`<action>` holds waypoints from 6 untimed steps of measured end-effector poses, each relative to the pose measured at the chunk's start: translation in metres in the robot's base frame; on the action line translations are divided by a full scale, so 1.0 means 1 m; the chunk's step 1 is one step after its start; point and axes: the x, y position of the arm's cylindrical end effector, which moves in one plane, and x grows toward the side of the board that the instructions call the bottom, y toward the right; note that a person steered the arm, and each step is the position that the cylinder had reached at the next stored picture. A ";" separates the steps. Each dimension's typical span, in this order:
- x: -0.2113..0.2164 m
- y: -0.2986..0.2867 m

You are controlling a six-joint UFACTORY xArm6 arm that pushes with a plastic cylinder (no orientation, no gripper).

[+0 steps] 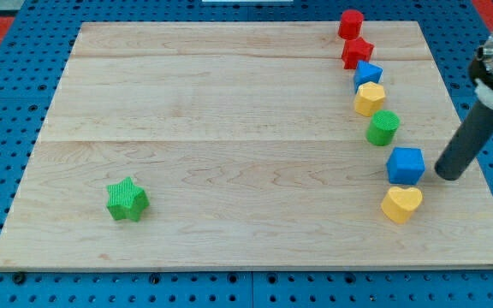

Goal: Move the green star towards the bottom center

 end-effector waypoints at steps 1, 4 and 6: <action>0.000 -0.027; -0.001 0.004; 0.064 0.074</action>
